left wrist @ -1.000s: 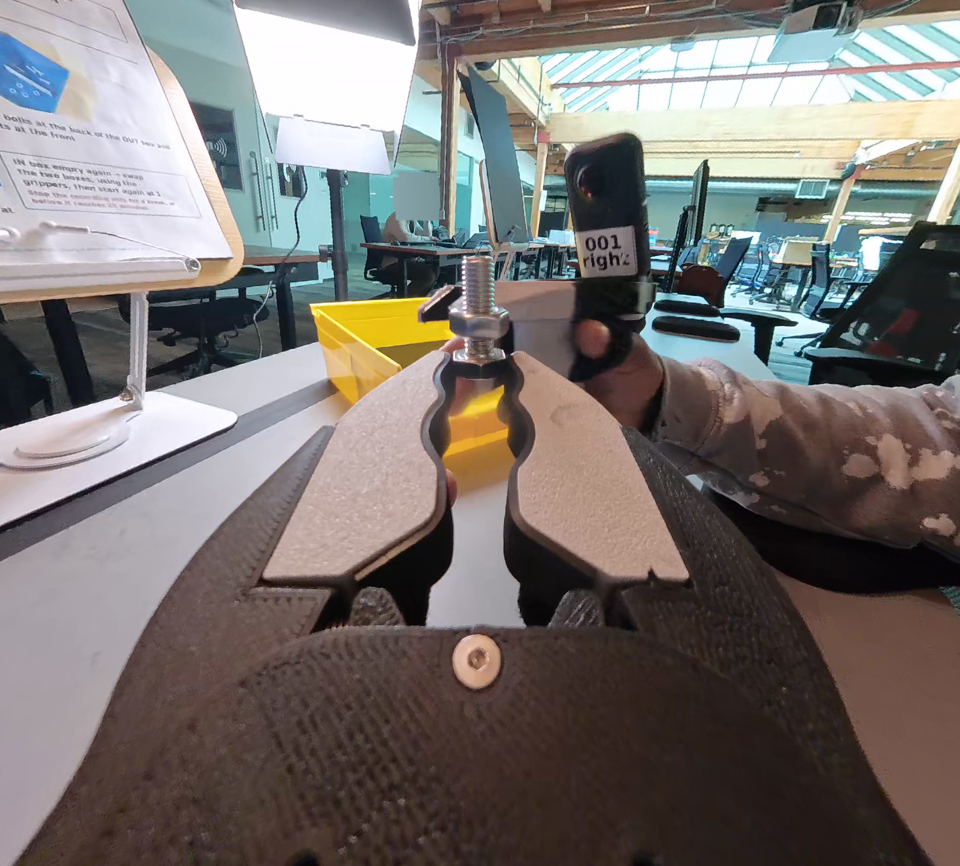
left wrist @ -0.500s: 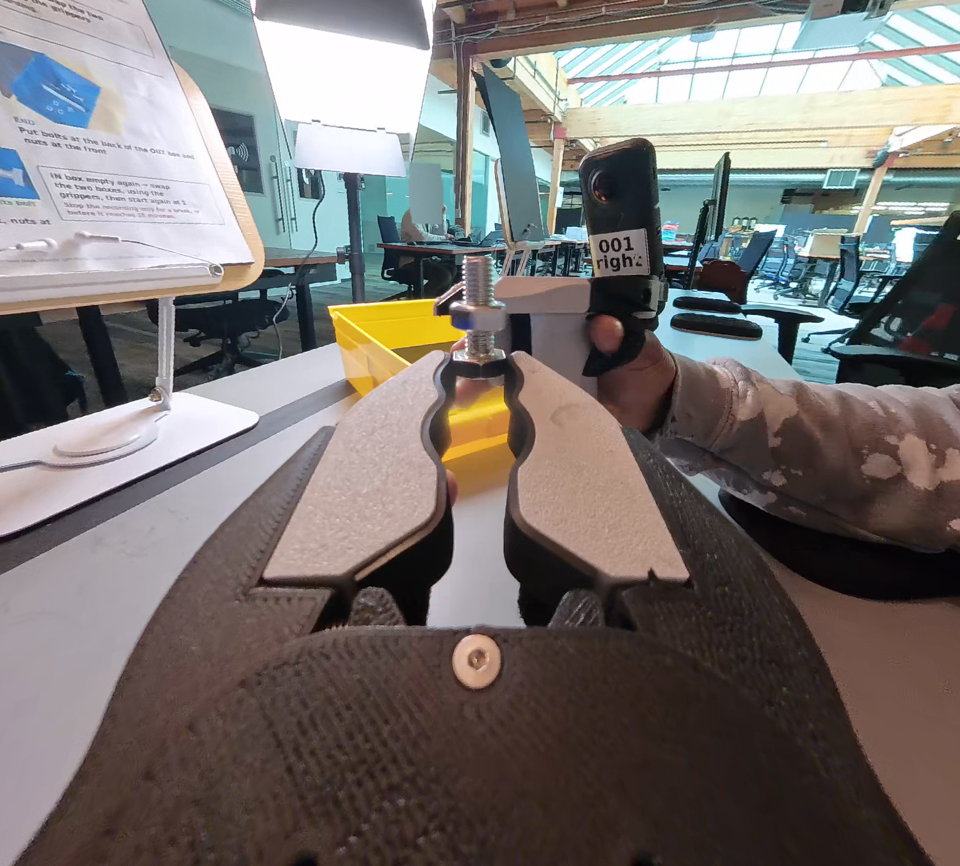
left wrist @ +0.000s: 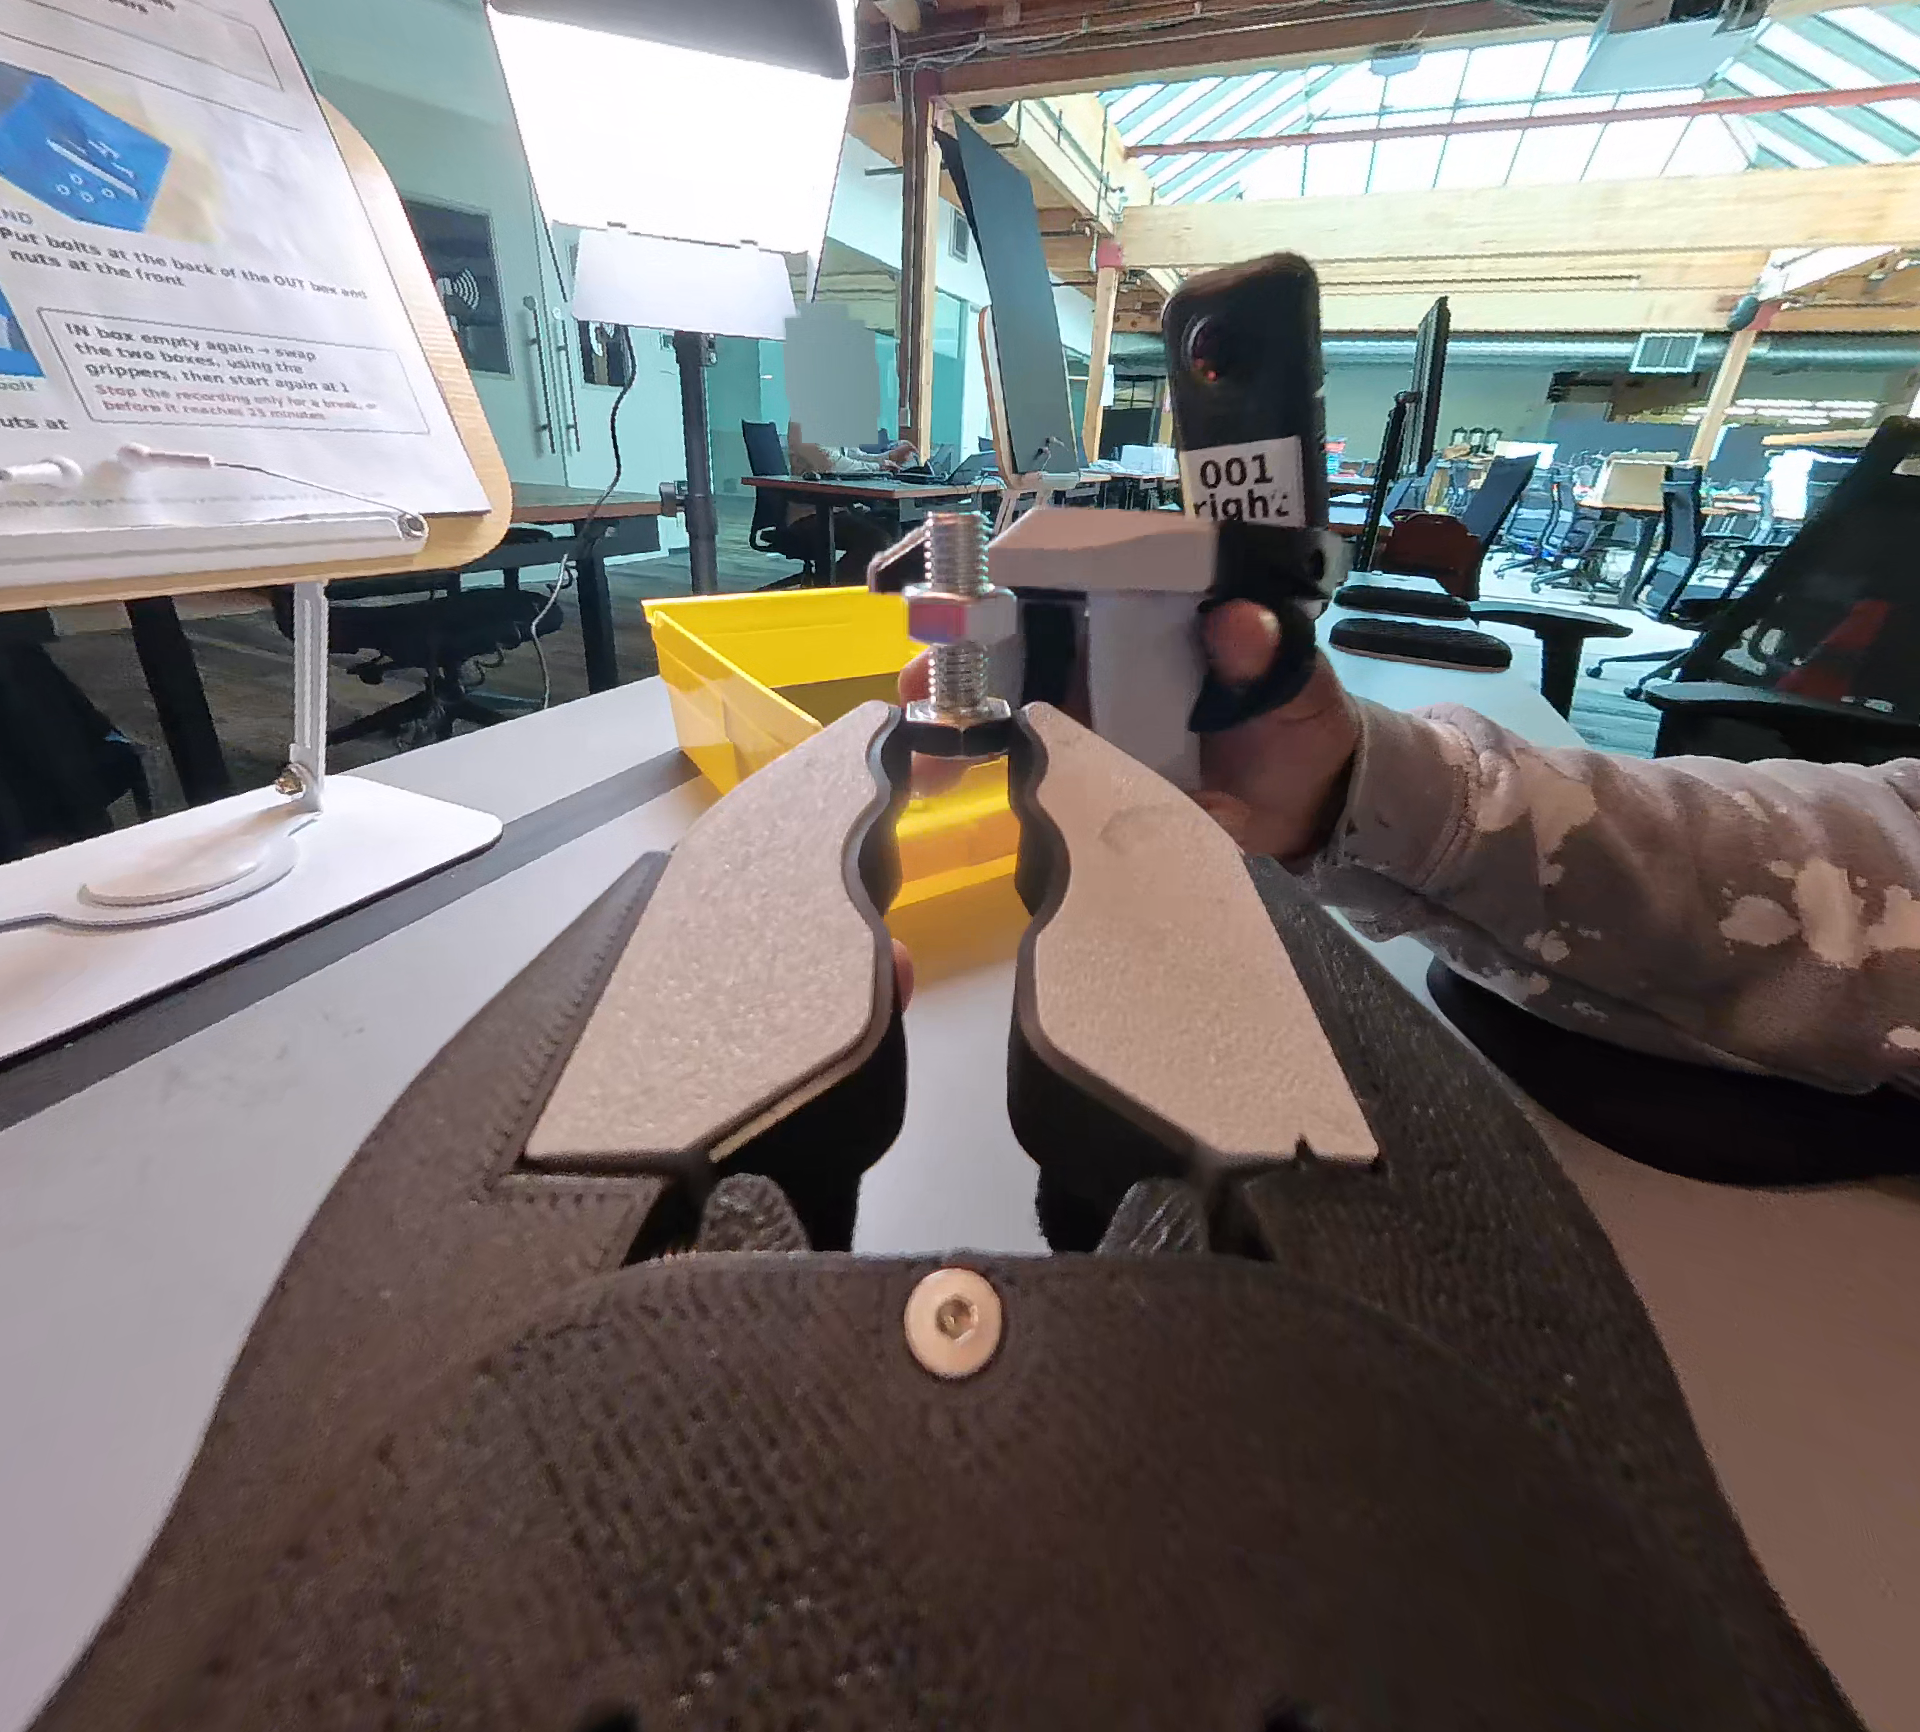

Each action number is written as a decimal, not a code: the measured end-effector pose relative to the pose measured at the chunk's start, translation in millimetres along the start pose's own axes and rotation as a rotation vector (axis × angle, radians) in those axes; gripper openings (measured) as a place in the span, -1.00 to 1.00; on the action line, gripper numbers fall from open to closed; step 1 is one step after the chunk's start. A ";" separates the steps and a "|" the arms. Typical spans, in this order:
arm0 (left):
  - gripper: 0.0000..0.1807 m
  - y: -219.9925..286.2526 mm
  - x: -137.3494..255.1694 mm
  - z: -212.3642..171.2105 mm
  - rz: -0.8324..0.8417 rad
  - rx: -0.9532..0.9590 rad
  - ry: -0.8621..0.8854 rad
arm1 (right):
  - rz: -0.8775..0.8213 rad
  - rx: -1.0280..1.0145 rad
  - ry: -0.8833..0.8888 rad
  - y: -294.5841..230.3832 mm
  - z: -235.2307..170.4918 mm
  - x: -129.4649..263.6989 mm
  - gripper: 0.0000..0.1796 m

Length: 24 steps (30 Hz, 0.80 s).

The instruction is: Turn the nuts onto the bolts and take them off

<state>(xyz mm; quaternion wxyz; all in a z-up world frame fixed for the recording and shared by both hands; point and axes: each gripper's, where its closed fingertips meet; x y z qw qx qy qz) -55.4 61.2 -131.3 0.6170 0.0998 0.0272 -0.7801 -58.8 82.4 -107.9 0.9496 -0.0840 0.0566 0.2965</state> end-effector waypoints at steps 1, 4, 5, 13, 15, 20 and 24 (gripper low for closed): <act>-0.79 0.4 -0.7 -2.1 -0.001 0.000 -0.007 | 0.032 0.003 -0.005 -9.2 -1.1 -6.7 -0.69; -0.79 4.1 -1.8 -4.8 -0.011 -0.013 -0.016 | 0.050 0.030 -0.049 -21.6 -8.5 -20.8 -0.65; -0.80 5.0 -1.6 -3.8 -0.013 -0.015 -0.013 | 0.033 0.039 -0.046 -18.3 -8.0 -19.9 -0.64; -0.80 -3.5 1.0 0.9 -0.005 0.049 0.008 | 0.007 0.015 0.003 -3.1 -5.9 -5.5 -0.76; -0.80 -1.8 0.4 0.0 -0.009 0.045 0.006 | 0.031 -0.010 -0.010 -7.4 -9.4 -10.7 -0.69; -0.80 -1.9 1.5 2.8 -0.013 0.055 0.021 | 0.087 -0.115 0.002 -7.3 -14.0 -9.7 -0.64; -0.80 -3.4 1.9 3.6 -0.009 0.062 0.027 | 0.152 -0.183 0.004 -12.4 -16.5 -9.1 -0.79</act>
Point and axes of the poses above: each gripper's, where its closed fingertips meet, x back along the fingers, z out of its top, y = z × x across the jaws, and after that the axes turned 9 degrees about z, right-handed
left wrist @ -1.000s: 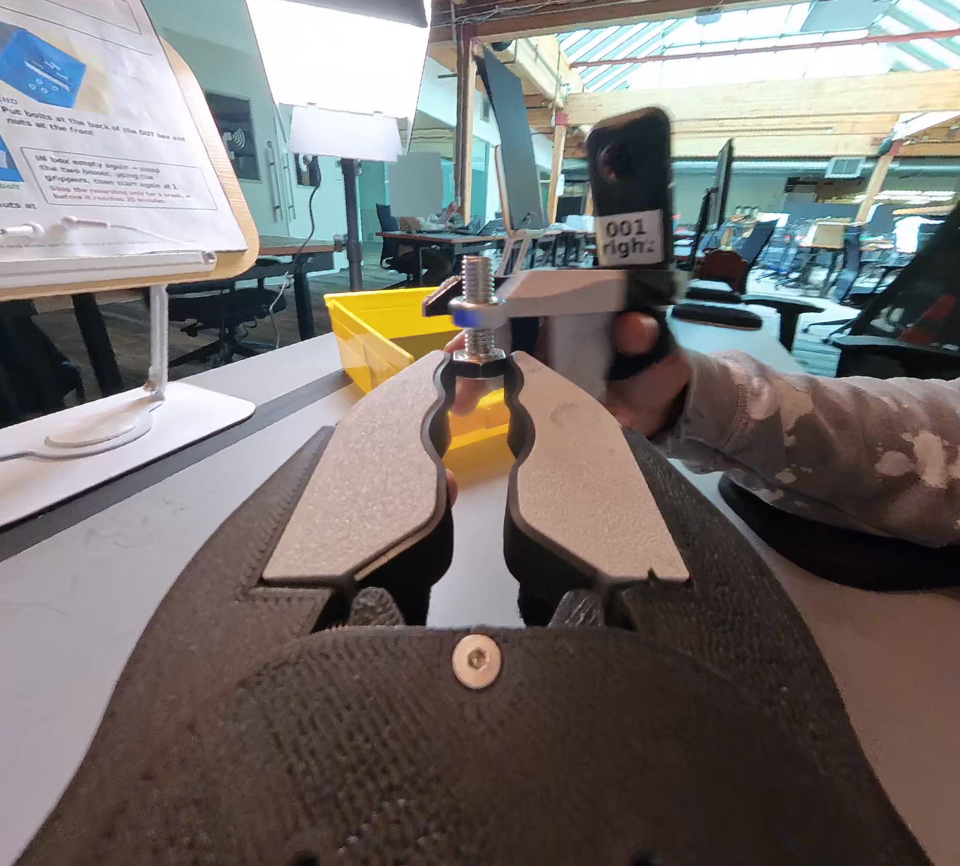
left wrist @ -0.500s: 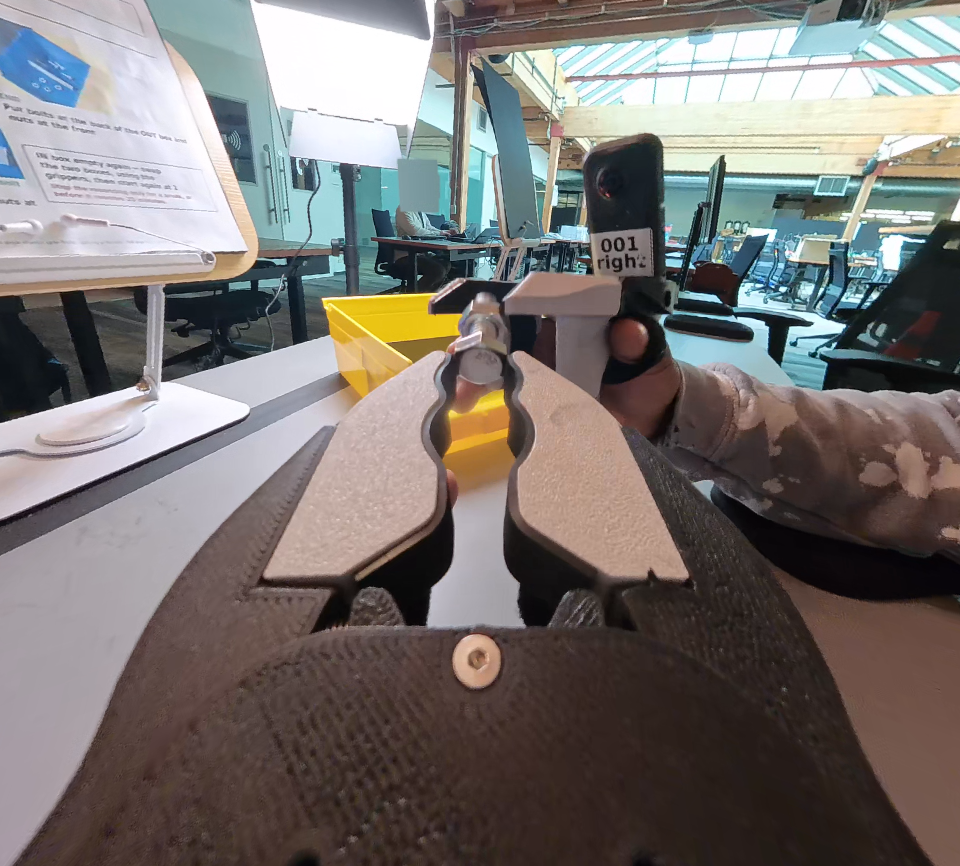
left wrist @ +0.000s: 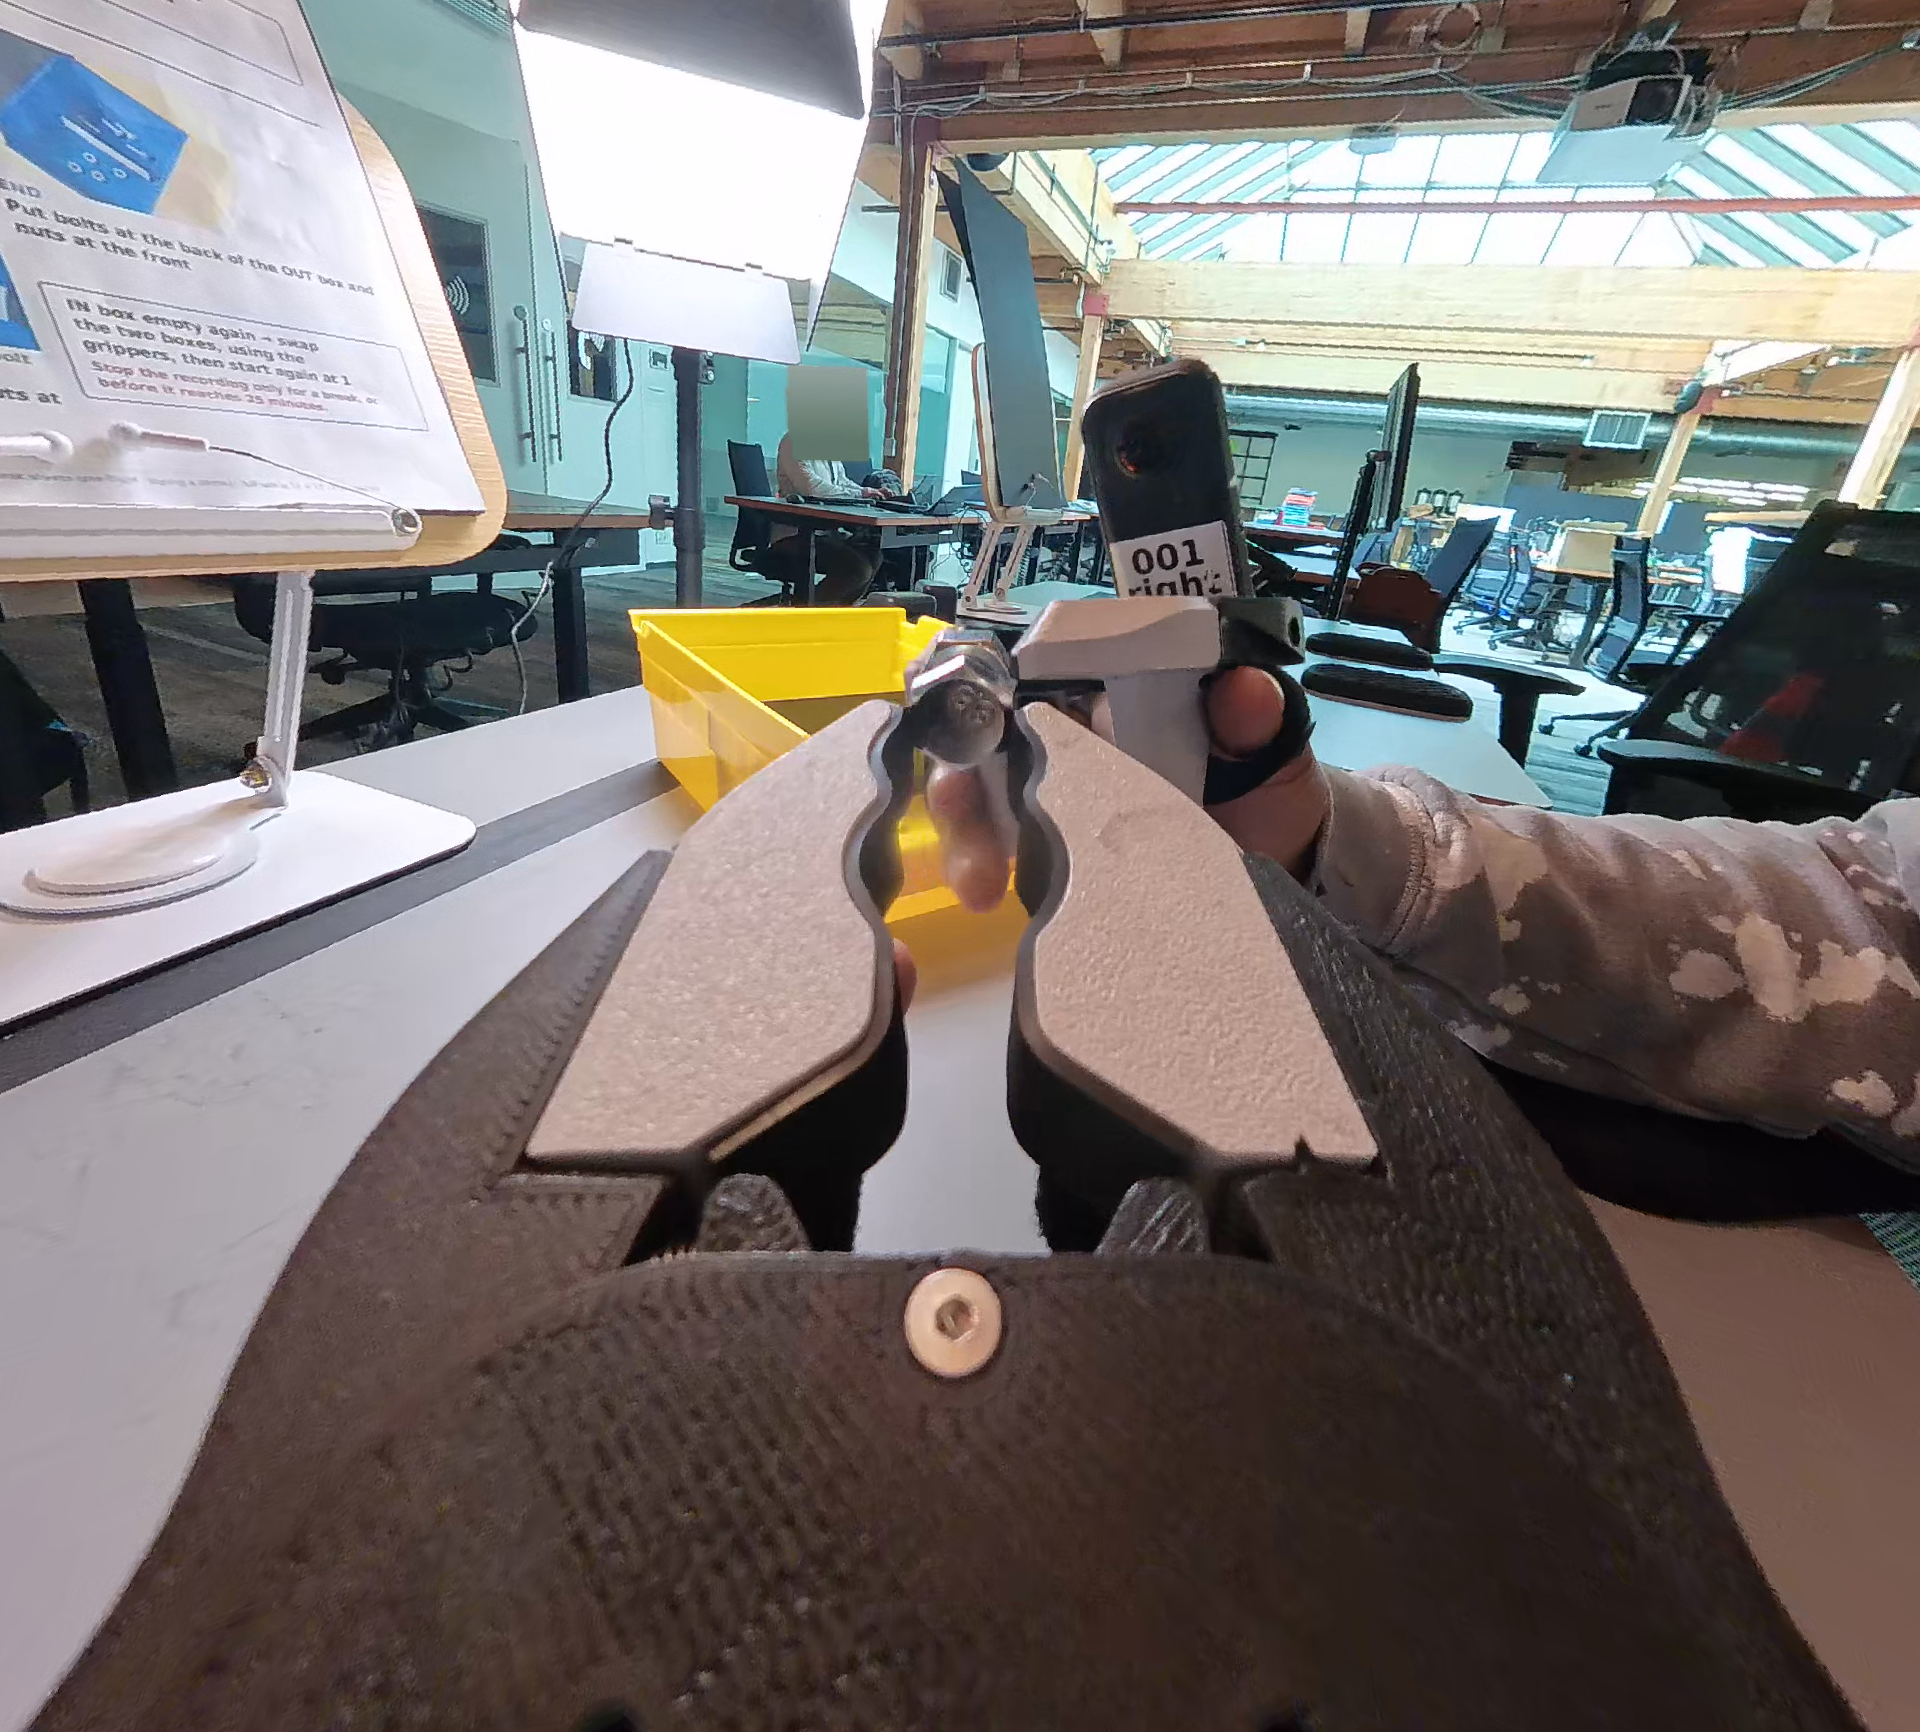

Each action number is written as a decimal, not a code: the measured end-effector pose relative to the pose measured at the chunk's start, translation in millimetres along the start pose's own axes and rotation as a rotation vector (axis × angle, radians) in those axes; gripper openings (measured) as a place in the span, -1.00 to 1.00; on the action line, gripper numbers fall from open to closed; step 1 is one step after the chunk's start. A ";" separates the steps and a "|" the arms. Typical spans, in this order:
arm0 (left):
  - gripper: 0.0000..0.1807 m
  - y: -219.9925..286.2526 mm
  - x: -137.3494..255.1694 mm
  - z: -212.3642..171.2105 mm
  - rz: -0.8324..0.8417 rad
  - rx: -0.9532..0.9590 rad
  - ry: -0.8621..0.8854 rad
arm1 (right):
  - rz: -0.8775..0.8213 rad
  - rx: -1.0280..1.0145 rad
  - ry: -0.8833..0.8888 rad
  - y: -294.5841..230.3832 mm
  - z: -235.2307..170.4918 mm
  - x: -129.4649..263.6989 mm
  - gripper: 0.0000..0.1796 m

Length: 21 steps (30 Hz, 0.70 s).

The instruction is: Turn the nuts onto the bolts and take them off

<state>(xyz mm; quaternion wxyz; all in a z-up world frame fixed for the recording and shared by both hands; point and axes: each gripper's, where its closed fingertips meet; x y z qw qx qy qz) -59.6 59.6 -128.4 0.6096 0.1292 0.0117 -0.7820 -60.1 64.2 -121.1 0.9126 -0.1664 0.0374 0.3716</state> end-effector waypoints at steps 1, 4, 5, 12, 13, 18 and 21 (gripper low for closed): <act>-0.80 0.4 0.2 0.4 -0.006 0.003 0.004 | 0.004 -0.009 0.001 -1.0 1.2 -0.5 -0.80; -0.80 6.2 -1.5 -7.1 -0.072 0.035 -0.044 | -0.014 0.055 -0.062 -5.4 4.6 -0.5 -0.82; -0.80 9.4 -2.7 -16.1 -0.100 0.030 -0.092 | -0.029 0.096 -0.121 -6.1 1.9 -0.6 -0.82; -0.80 29.9 -8.2 -50.9 -0.183 0.019 -0.242 | -0.028 0.246 -0.406 -15.6 -23.0 6.6 -0.82; -0.80 29.5 -8.0 -50.6 -0.182 0.017 -0.241 | -0.024 0.244 -0.398 -15.6 -22.1 7.9 -0.82; -0.80 28.4 -6.2 -43.1 -0.196 0.050 -0.212 | 0.000 0.224 -0.324 -16.1 -15.4 8.4 -0.82; -0.80 28.9 -5.5 -38.9 -0.206 0.072 -0.195 | 0.014 0.223 -0.290 -17.4 -12.1 8.7 -0.82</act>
Point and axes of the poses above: each gripper's, where its closed fingertips meet, x back along the fingers, z out of its top, y = z × x across the jaws, and after that the axes turned 9 degrees about z, right-handed
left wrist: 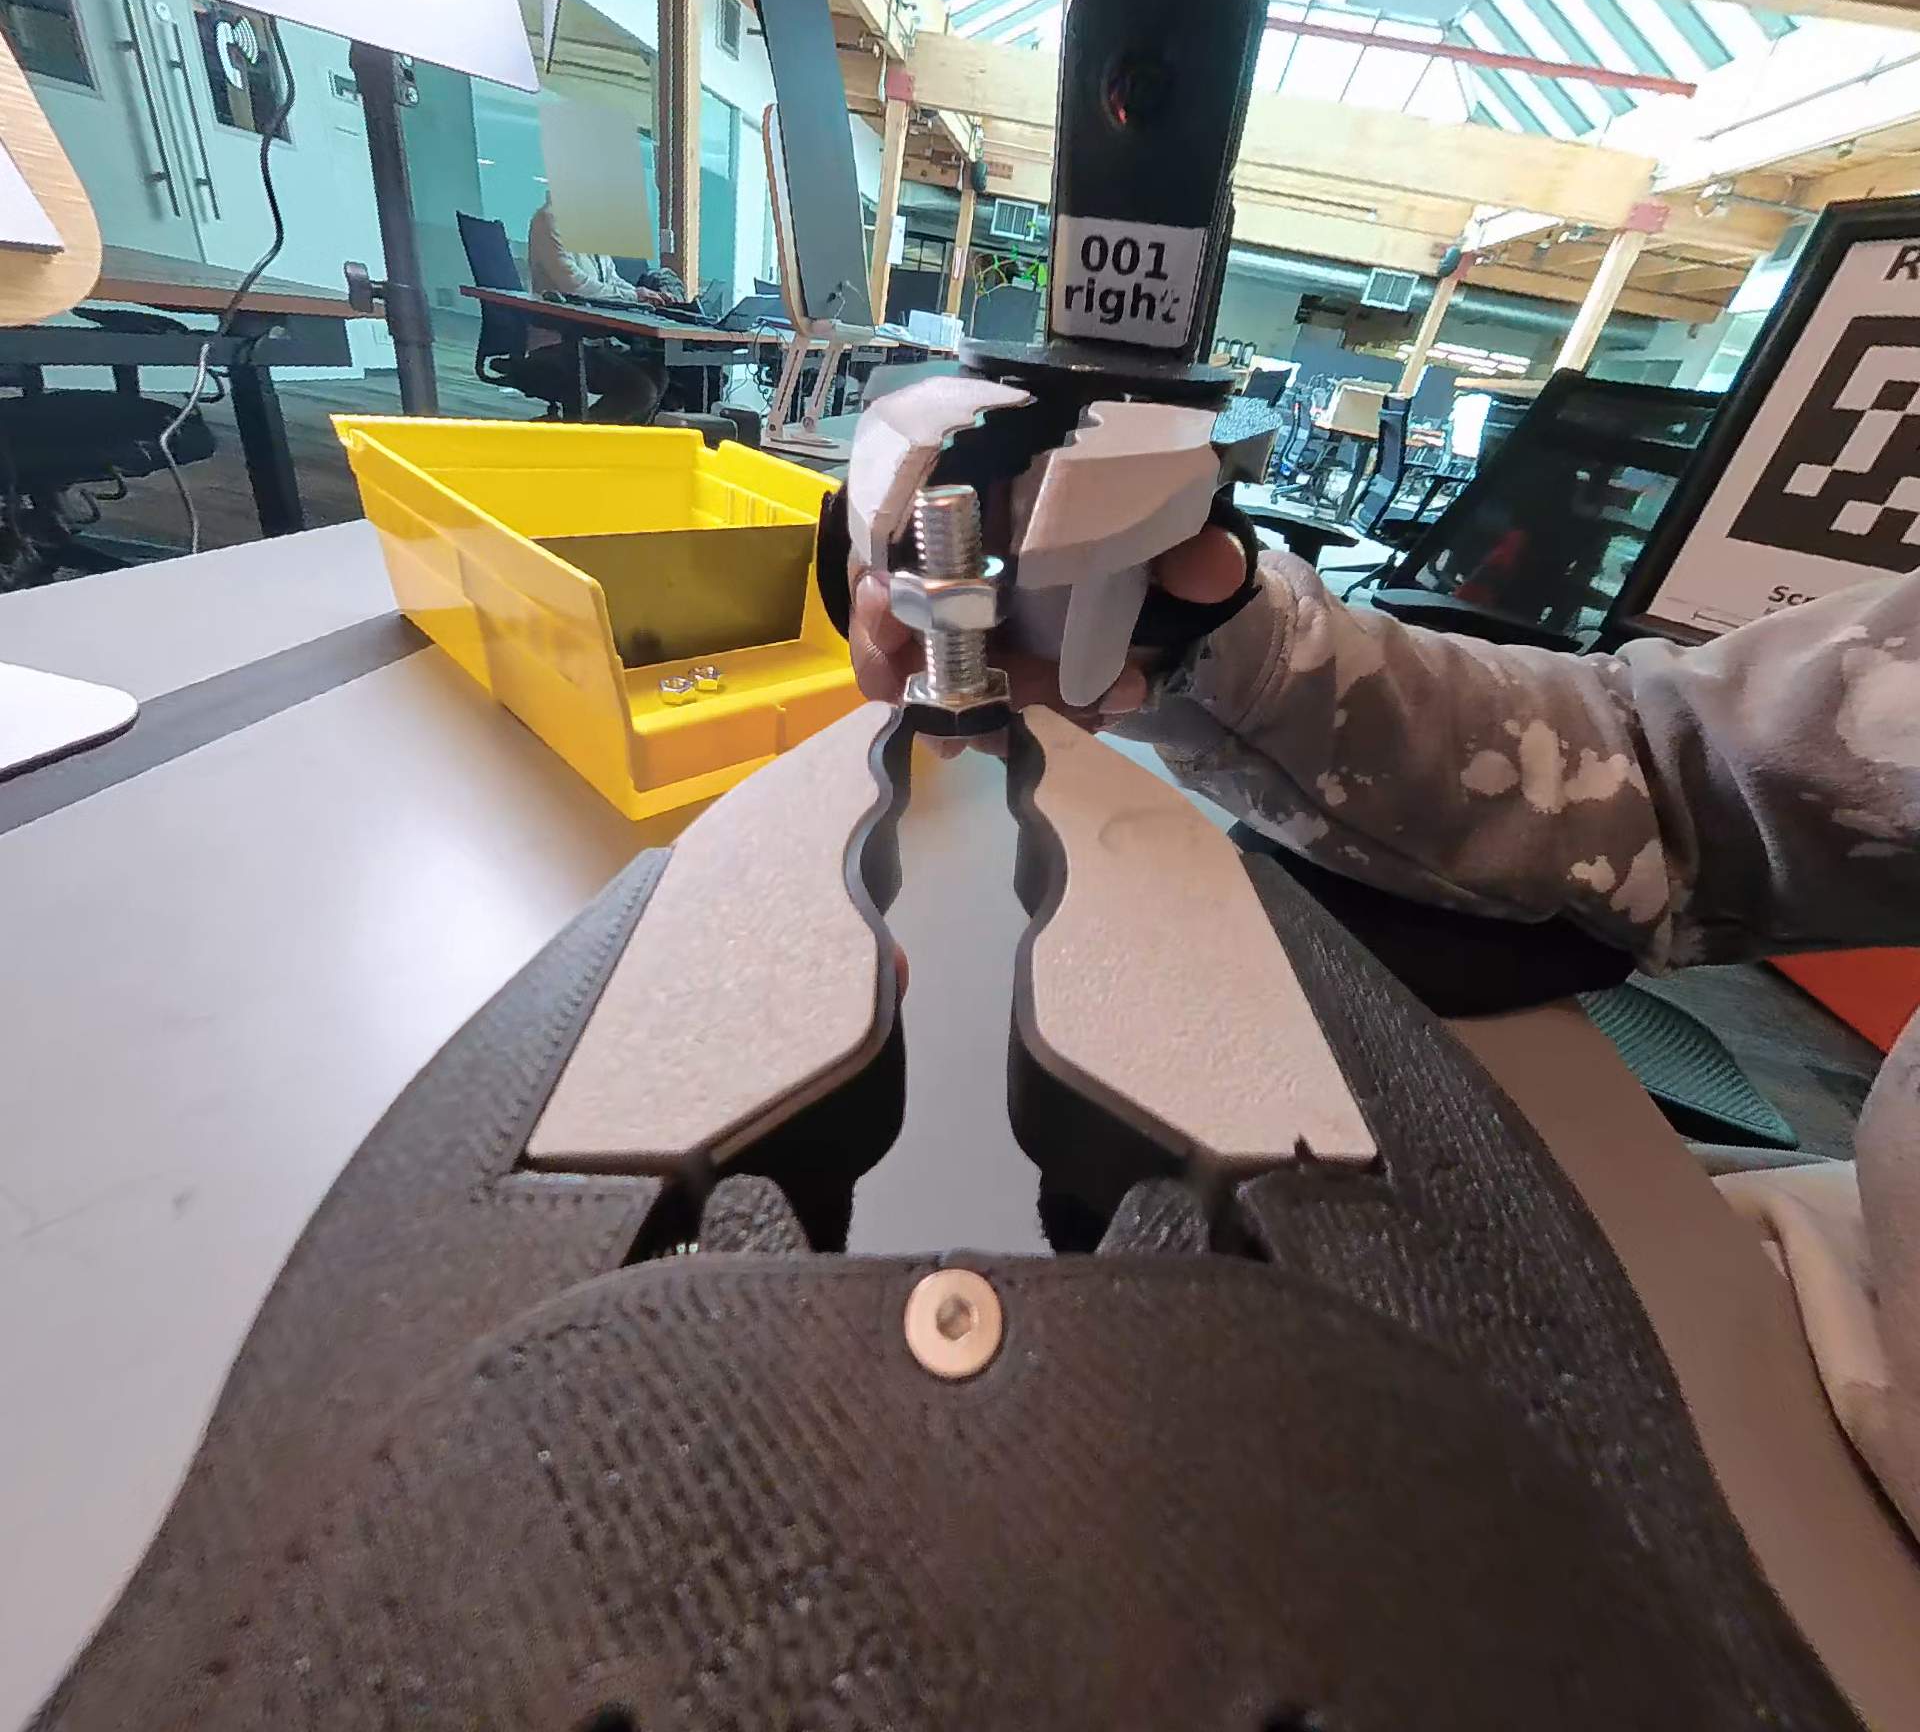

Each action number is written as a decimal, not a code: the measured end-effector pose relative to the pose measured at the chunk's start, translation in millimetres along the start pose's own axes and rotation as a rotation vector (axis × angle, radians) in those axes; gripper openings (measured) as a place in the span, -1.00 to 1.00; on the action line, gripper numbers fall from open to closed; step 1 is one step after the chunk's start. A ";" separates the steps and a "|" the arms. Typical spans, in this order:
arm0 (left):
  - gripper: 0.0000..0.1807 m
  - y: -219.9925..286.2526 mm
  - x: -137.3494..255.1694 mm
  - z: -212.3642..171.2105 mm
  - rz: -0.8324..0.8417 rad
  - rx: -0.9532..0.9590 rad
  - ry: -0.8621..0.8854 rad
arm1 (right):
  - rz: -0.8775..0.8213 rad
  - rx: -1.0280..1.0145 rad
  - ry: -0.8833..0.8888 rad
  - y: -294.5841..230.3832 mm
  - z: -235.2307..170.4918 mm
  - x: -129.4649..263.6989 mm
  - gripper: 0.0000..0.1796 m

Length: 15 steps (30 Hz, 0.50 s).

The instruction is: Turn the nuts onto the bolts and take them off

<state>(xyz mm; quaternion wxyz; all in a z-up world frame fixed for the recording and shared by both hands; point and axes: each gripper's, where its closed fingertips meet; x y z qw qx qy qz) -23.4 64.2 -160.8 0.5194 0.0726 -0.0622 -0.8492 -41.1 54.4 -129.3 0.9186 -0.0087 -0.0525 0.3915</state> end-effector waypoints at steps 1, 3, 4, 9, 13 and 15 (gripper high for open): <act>-0.80 0.0 0.4 1.0 -0.001 0.002 0.003 | 0.001 0.000 0.009 -0.1 0.8 0.4 -0.82; -0.80 -0.9 0.3 1.3 0.013 -0.015 -0.003 | -0.003 0.007 0.015 0.4 1.2 1.0 -0.82; -0.80 -2.0 0.4 1.5 0.022 -0.024 -0.005 | -0.010 0.011 0.017 1.1 1.3 1.0 -0.82; -0.80 -4.5 0.4 -0.4 0.037 -0.044 -0.020 | 0.002 -0.009 0.021 0.6 -0.2 -0.4 -0.76; -0.80 -3.6 0.2 -0.8 0.035 -0.051 -0.021 | 0.021 -0.033 0.053 0.0 2.7 0.6 -0.79; -0.80 -3.3 0.1 -1.8 0.033 -0.054 -0.026 | 0.017 -0.040 0.061 1.2 3.4 1.3 -0.83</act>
Point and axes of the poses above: each gripper's, where its closed fingertips meet, x back along the fingers, z out of its top, y = z × x across the jaws, and after that the axes turned 9 degrees about z, right-handed
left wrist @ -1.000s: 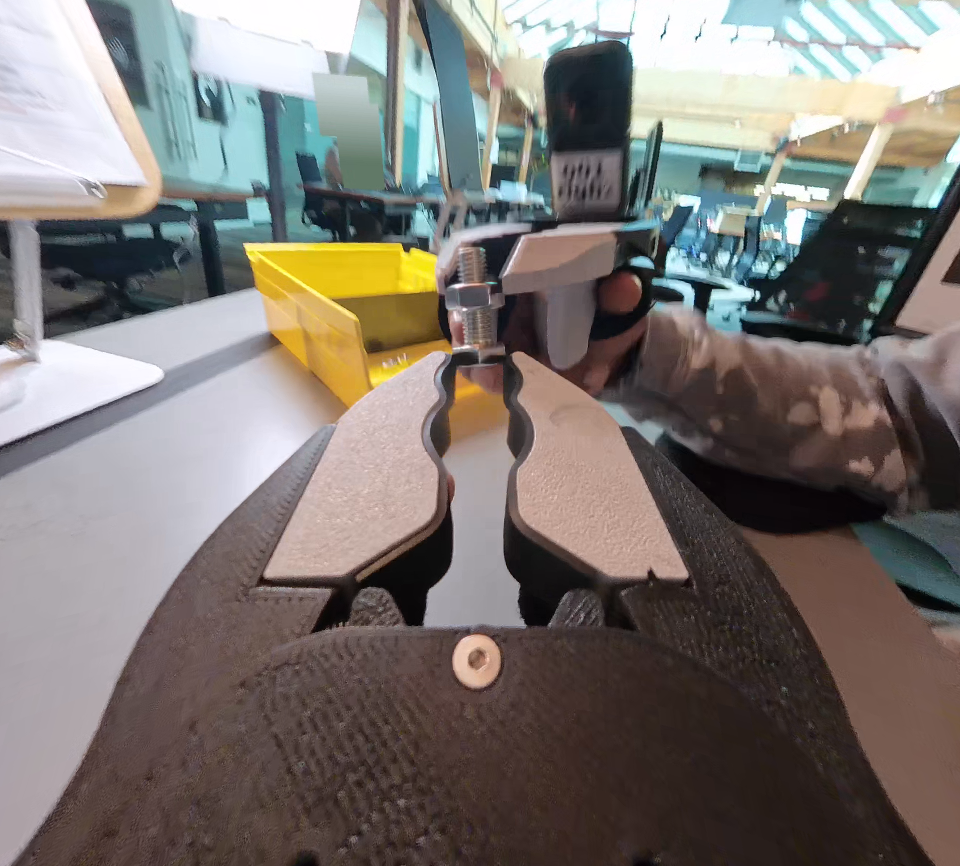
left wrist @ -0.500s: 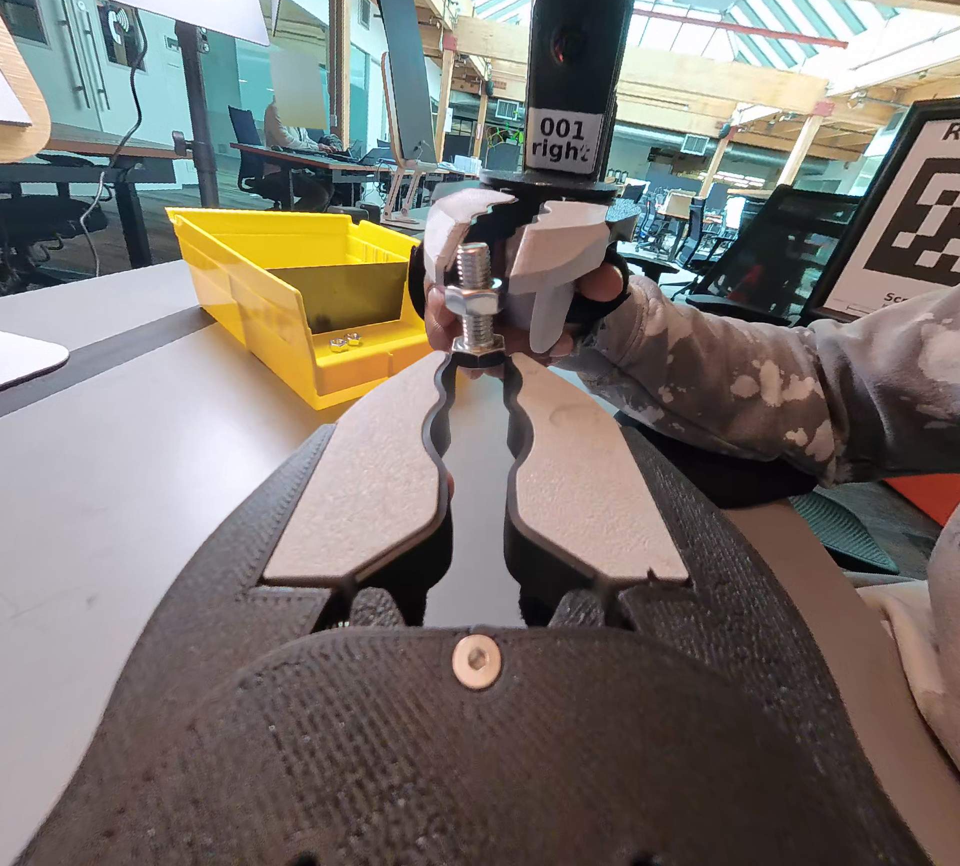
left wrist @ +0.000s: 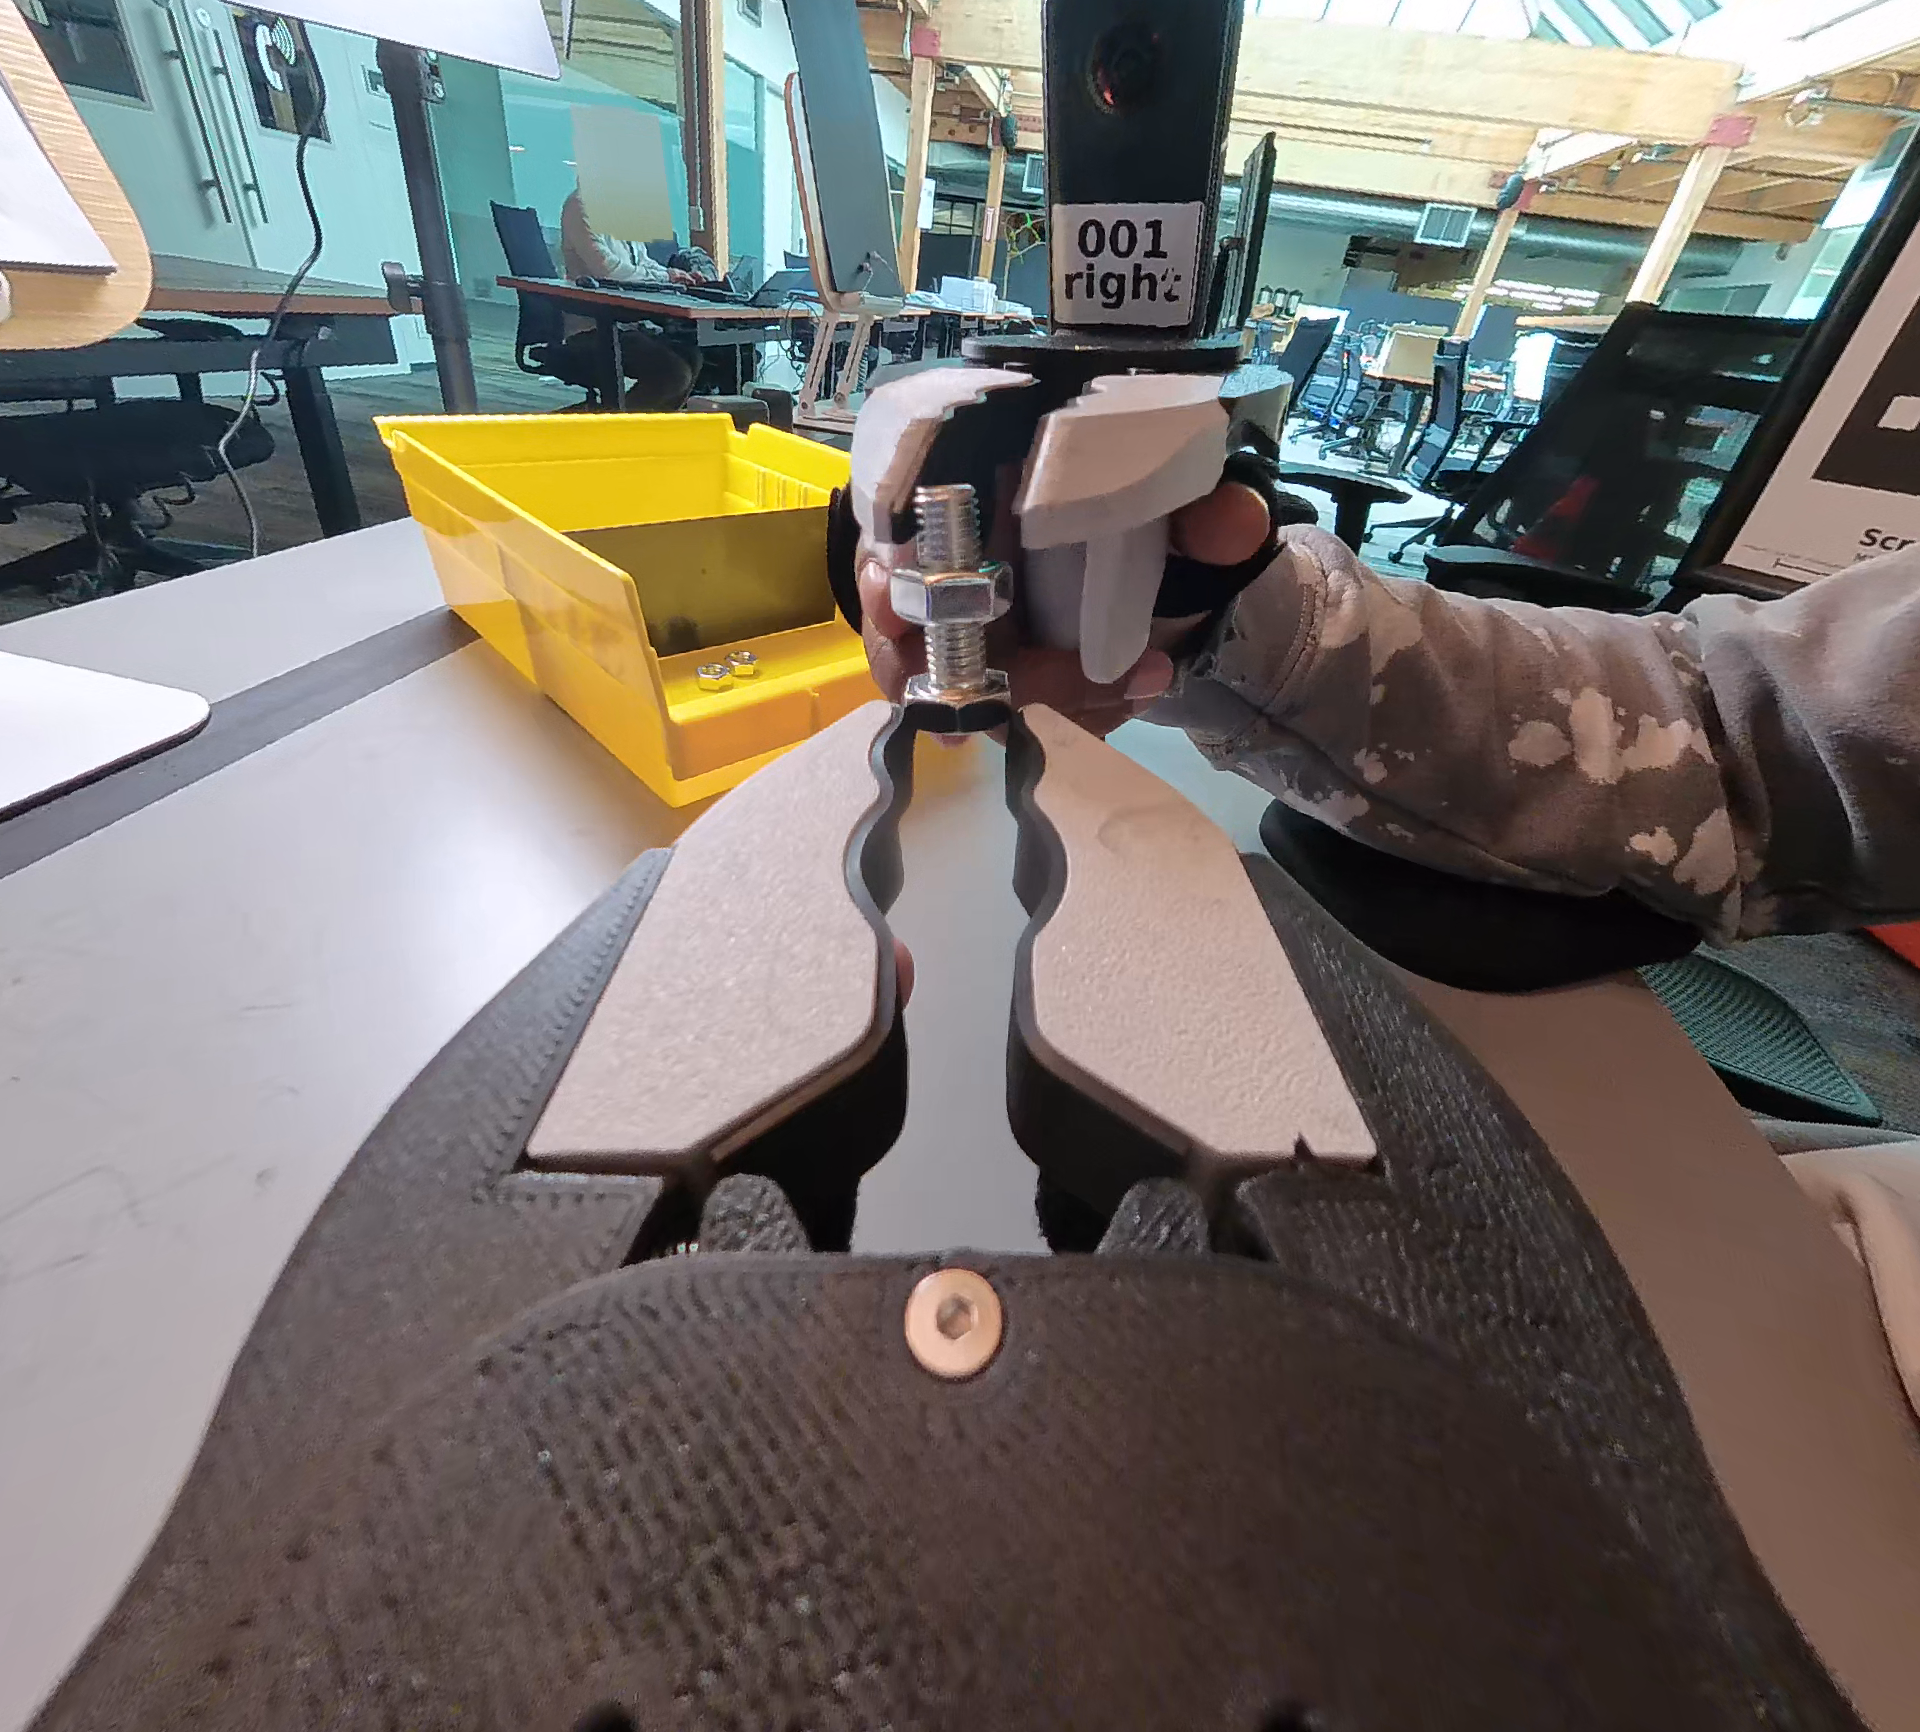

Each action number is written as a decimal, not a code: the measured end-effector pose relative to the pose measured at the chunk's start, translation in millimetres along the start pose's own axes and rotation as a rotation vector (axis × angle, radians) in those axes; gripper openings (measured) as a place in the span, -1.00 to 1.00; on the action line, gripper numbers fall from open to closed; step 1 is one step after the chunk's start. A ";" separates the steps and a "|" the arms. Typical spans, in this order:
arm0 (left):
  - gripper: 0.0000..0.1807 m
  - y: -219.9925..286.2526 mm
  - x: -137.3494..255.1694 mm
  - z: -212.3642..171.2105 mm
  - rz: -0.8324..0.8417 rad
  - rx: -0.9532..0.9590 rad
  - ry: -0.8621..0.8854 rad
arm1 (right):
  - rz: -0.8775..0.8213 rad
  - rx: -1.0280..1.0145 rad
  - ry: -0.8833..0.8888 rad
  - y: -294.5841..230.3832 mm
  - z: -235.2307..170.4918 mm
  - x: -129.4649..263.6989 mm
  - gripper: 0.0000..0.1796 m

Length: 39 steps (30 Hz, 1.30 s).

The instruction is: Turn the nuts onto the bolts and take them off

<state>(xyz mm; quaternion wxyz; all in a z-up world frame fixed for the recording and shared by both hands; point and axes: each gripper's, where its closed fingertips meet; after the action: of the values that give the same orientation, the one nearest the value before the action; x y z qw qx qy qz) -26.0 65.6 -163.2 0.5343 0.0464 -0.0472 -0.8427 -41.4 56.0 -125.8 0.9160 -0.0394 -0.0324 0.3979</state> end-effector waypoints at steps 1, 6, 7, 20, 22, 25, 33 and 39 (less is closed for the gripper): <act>-0.80 0.2 -0.1 -0.4 0.000 -0.002 -0.001 | -0.010 0.001 -0.007 1.3 -1.1 0.0 -0.89; -0.80 5.1 -0.1 2.9 -0.031 0.012 0.019 | 0.018 -0.006 0.009 -2.5 1.9 0.4 -0.90; -0.80 6.1 0.7 5.0 -0.045 0.030 0.029 | 0.024 -0.008 0.018 -3.2 3.3 0.8 -0.90; -0.79 -2.0 2.5 8.1 -0.002 0.048 0.048 | -0.024 0.033 0.032 1.0 1.2 -6.5 -0.90; -0.79 -3.6 3.0 8.9 0.012 0.030 0.047 | -0.035 0.038 0.035 1.9 2.1 -7.1 -0.90; -0.79 -6.7 5.0 13.3 0.046 -0.001 0.067 | -0.054 0.037 0.055 3.1 5.7 -7.8 -0.90; -0.79 -12.0 13.7 33.8 0.125 -0.039 0.174 | -0.119 0.021 0.104 12.5 8.1 -12.1 -0.67; -0.79 -15.1 17.4 40.1 0.138 -0.028 0.203 | -0.181 -0.012 0.200 25.5 21.8 9.5 -0.84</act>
<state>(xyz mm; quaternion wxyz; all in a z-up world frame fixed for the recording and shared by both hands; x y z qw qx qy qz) -52.1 57.4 -125.8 0.5937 0.1207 0.0159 -0.7954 -55.5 81.3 -106.4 0.9466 -0.0811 0.0533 0.3075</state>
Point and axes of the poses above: each gripper's, where its closed fingertips meet, x back along the fingers, z out of its top, y = z × x across the jaws, and after that the axes turned 9 degrees about z, right-handed
